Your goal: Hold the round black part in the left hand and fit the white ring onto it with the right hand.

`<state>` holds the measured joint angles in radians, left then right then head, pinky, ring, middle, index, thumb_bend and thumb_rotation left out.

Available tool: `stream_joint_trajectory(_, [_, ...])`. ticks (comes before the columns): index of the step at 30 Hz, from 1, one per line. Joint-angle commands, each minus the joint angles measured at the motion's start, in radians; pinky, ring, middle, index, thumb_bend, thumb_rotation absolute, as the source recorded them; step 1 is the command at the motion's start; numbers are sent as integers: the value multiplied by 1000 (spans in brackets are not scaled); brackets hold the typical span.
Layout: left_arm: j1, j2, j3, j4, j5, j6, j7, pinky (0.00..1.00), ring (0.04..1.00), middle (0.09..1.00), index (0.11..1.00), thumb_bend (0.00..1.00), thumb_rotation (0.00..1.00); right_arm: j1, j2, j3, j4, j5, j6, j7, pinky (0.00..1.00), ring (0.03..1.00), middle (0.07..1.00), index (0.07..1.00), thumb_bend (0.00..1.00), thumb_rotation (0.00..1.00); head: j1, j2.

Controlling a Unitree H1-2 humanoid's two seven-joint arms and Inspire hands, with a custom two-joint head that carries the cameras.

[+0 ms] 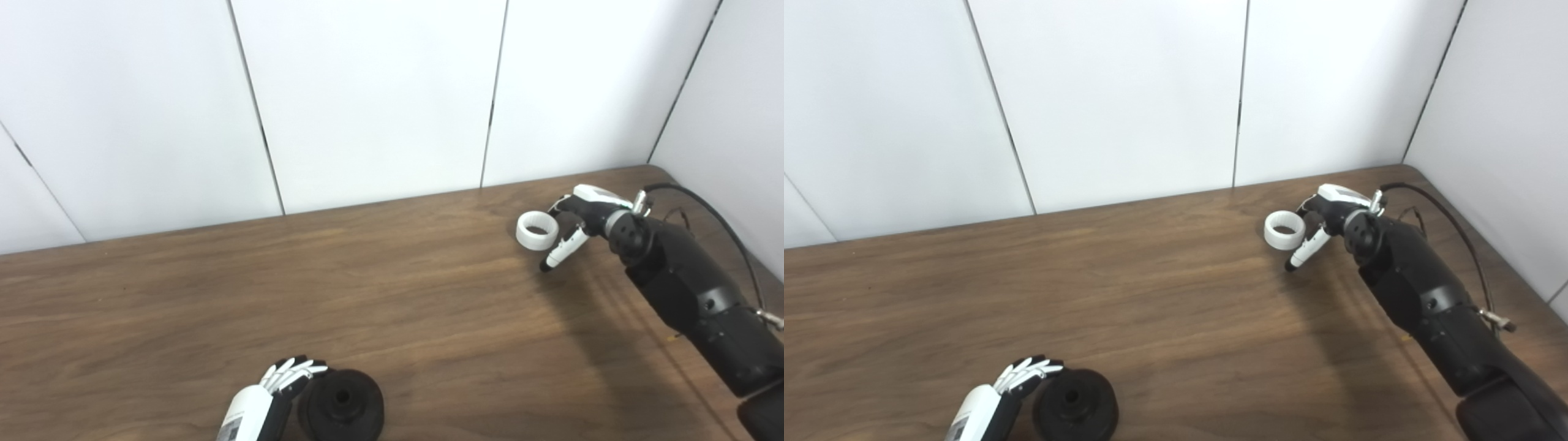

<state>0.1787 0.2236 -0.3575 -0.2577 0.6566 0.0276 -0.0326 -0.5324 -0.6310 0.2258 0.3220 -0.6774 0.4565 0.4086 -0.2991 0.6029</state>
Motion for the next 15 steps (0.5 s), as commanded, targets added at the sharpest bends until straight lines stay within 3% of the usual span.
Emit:
stream_joint_trajectory(1, [57,23,-16,30,-4,44,-73,931,920,839,490,523,71,-40,-19,-15,-14,3,-21,-41,952,999,956,702,903,229,-1,0])
stream_joint_trajectory(7, [59,23,-17,26,6,49,-77,927,921,839,491,523,72,-37,-15,-7,-9,6,-20,-68,932,988,937,655,884,244,-1,3])
stream_joint_trajectory(15, [58,21,-17,33,8,45,-74,893,912,836,491,523,72,-50,-10,6,-5,2,-14,-64,939,985,934,684,899,266,-1,5])
